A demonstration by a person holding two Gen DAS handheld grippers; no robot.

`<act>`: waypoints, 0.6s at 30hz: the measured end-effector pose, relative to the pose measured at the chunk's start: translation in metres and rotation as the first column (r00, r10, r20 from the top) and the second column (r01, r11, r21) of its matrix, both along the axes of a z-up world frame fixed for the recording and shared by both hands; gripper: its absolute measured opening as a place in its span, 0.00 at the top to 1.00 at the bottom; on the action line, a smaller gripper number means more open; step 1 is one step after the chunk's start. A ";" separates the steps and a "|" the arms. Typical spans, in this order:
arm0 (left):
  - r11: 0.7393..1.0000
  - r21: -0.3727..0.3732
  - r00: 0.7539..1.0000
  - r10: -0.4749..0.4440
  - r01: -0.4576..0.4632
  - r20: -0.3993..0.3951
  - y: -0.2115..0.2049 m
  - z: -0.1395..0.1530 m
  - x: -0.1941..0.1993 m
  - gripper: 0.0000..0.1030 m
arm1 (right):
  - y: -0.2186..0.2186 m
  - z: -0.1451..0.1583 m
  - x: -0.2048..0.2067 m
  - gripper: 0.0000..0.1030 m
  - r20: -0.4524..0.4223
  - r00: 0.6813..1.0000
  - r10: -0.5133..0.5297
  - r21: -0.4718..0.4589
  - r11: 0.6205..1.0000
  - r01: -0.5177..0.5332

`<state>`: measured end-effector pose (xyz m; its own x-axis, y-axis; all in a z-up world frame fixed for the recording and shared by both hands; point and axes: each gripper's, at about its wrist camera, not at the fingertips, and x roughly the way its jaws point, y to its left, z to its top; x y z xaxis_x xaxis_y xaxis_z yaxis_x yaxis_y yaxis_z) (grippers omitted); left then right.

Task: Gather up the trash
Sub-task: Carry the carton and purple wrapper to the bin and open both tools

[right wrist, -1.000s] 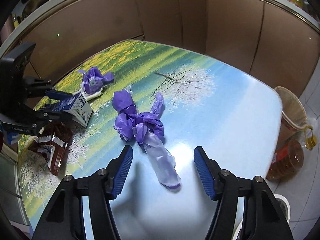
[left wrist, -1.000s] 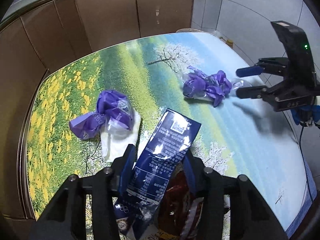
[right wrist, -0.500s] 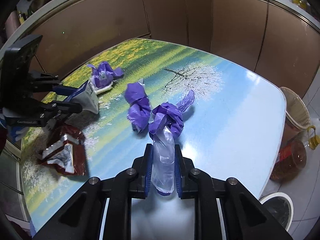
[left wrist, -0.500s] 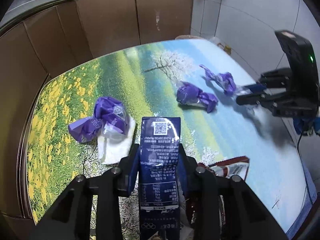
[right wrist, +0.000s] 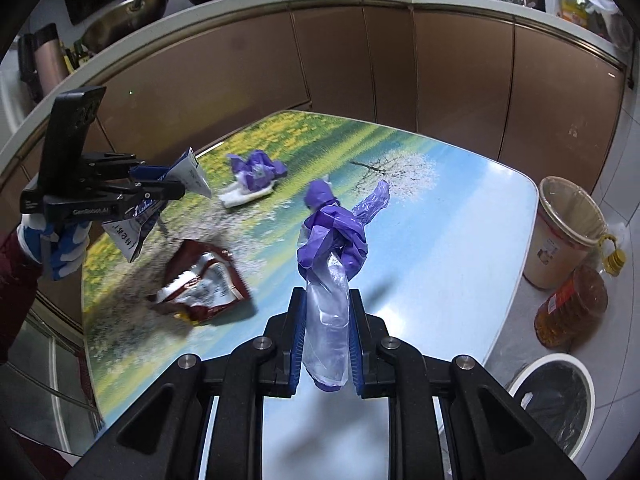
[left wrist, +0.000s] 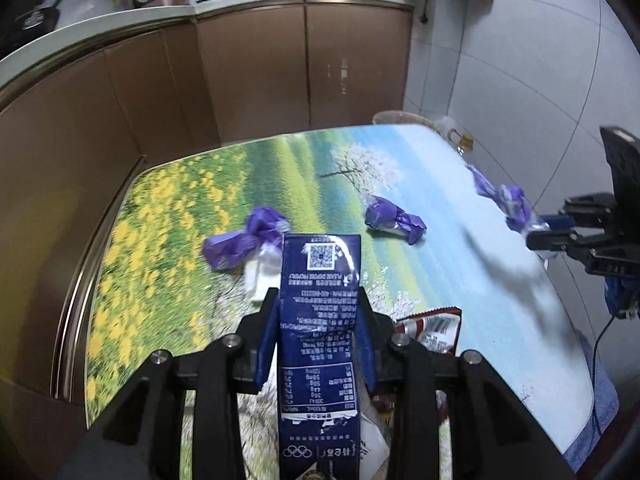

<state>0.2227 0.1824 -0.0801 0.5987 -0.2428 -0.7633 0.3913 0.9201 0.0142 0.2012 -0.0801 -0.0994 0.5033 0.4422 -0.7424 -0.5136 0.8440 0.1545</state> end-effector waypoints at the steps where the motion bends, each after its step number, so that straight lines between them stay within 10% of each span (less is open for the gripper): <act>1: 1.000 -0.007 1.000 0.010 -0.010 0.007 0.004 0.004 -0.005 0.68 | 0.000 0.002 -0.005 0.81 0.004 1.000 -0.001 0.003 1.000 0.001; 18: 0.969 -0.167 0.960 0.213 -0.183 0.183 0.053 0.088 -0.114 0.68 | -0.023 0.072 -0.102 0.81 0.147 0.988 -0.044 0.051 0.998 0.036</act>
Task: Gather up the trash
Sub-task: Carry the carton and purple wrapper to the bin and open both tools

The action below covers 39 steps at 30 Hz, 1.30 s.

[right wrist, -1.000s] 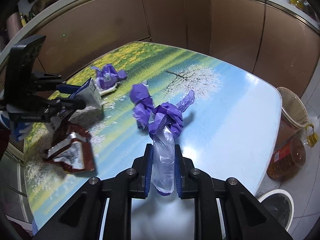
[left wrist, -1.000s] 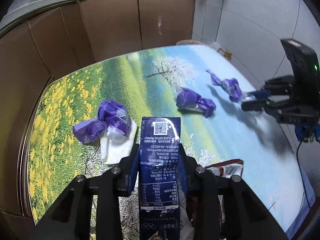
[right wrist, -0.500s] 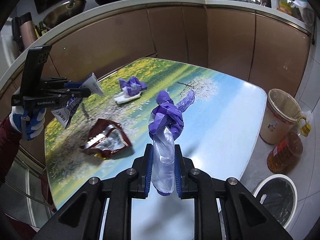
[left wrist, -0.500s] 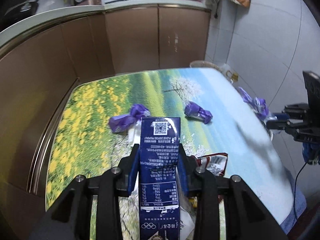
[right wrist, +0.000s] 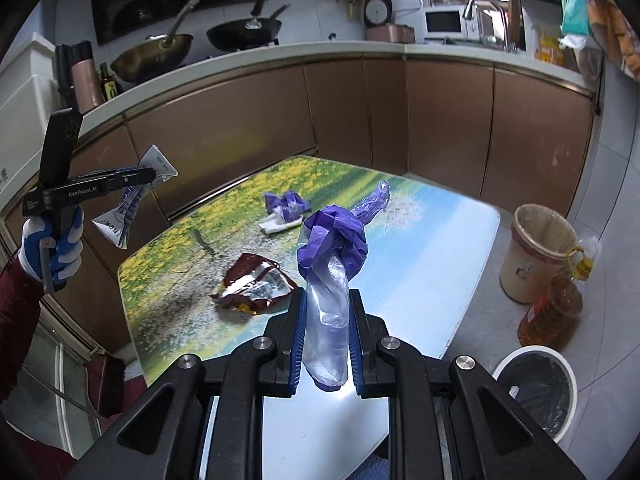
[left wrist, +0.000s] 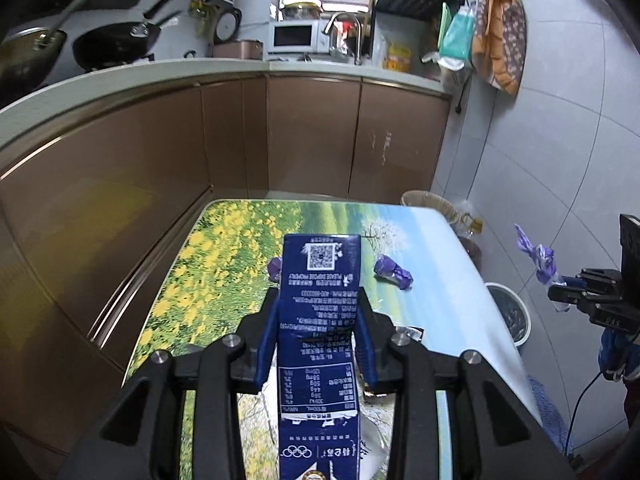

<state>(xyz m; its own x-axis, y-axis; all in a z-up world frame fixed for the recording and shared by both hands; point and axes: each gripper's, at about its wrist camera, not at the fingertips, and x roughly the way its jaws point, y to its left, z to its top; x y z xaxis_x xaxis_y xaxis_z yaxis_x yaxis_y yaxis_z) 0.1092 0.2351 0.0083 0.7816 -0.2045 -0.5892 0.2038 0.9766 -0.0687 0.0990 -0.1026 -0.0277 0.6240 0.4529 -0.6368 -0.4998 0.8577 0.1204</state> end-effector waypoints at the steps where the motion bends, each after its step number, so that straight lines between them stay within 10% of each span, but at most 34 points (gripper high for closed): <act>1: 1.000 -0.005 1.000 0.003 -0.003 0.007 0.002 0.002 -0.004 0.68 | -0.001 0.003 -0.004 0.81 0.006 1.000 -0.001 0.002 1.000 0.001; 16: 0.999 -0.028 0.996 -0.034 0.037 0.087 -0.040 0.043 -0.058 0.68 | -0.058 0.036 -0.063 0.81 0.087 0.990 -0.107 0.071 0.992 0.101; 39: 0.931 -0.056 0.928 -0.365 0.361 -0.079 -0.262 -0.005 0.040 0.68 | -0.189 -0.040 -0.036 0.81 -0.040 0.923 -0.384 0.114 0.915 0.386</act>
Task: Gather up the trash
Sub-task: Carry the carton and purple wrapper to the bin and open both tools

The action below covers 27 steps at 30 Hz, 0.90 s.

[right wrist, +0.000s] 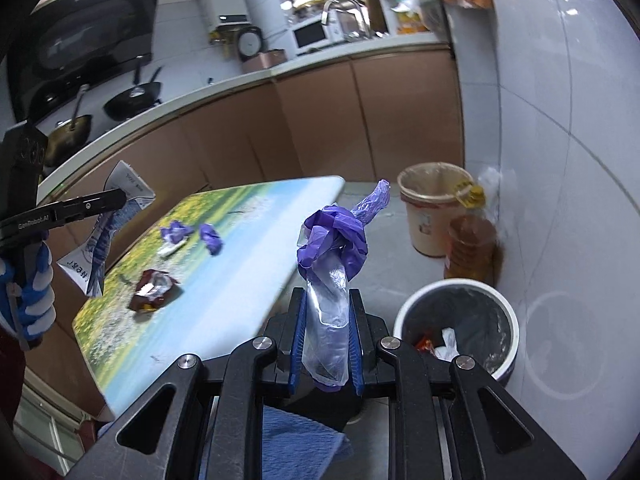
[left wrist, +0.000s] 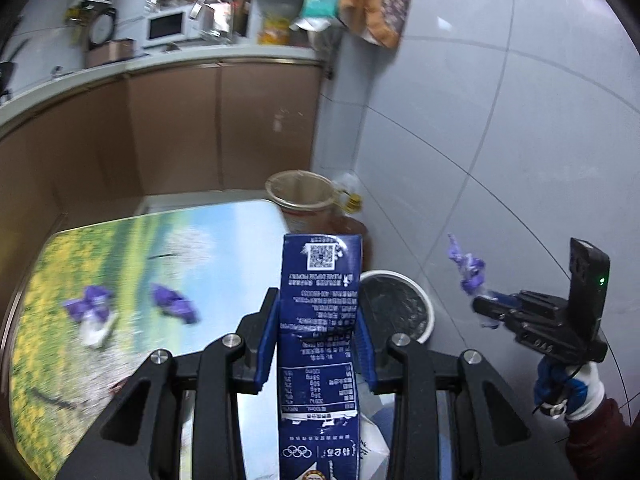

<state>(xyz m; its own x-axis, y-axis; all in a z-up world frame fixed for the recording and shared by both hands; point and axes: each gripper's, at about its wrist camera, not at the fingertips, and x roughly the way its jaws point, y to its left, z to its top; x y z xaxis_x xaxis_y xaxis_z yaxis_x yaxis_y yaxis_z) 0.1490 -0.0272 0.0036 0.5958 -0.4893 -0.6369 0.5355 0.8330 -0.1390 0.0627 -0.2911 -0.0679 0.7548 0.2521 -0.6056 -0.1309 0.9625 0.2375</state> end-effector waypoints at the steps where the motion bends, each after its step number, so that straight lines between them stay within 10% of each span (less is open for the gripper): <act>1: 1.000 0.002 1.000 -0.016 0.016 -0.010 -0.011 -0.004 0.005 0.68 | -0.005 -0.006 0.003 0.81 -0.010 1.000 -0.010 0.006 1.000 0.010; 27: 0.969 0.022 0.936 -0.230 0.245 -0.266 -0.252 -0.157 0.129 0.68 | -0.110 -0.138 0.087 0.80 -0.237 0.929 -0.284 0.003 0.956 0.293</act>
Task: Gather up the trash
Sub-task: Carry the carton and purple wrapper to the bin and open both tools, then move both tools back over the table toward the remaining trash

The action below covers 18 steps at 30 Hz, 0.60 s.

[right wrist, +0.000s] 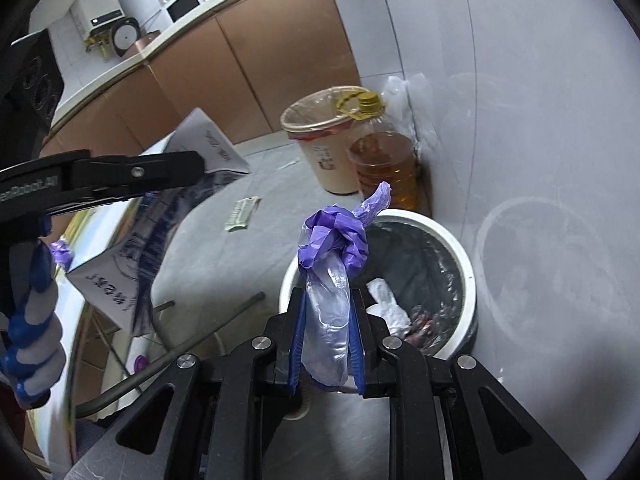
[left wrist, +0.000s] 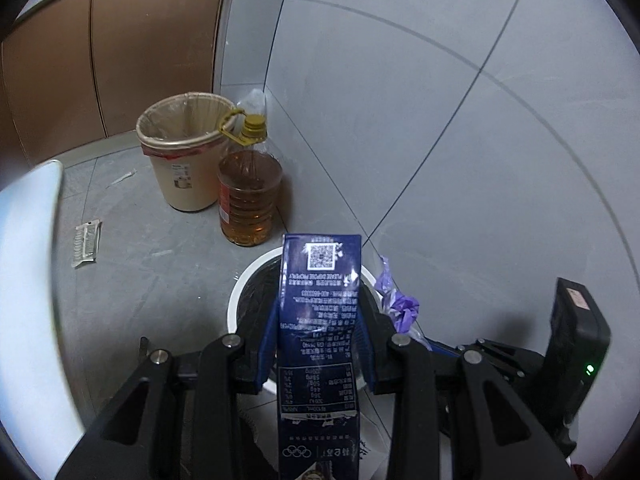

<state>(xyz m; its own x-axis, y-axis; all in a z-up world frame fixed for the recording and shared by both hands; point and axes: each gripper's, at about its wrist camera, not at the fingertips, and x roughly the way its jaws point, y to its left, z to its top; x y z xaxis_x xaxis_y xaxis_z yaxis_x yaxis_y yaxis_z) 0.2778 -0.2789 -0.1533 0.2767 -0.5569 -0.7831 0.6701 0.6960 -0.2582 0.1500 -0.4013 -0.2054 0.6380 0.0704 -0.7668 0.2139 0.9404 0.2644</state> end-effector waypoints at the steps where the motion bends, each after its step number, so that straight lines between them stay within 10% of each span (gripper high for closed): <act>1: 1.000 0.005 1.000 0.002 -0.002 -0.004 -0.005 -0.005 0.002 0.68 | -0.002 -0.003 0.003 0.78 -0.006 1.000 -0.002 -0.006 1.000 0.002; 7: 1.000 -0.015 0.999 0.009 -0.009 -0.053 -0.027 -0.025 0.020 0.50 | -0.009 -0.016 0.014 0.64 -0.034 0.998 -0.048 -0.057 0.997 0.046; 18: 0.996 -0.064 0.998 0.059 -0.059 -0.011 -0.008 0.004 0.003 0.50 | -0.004 0.002 0.004 0.59 -0.010 0.997 -0.078 -0.104 0.992 0.076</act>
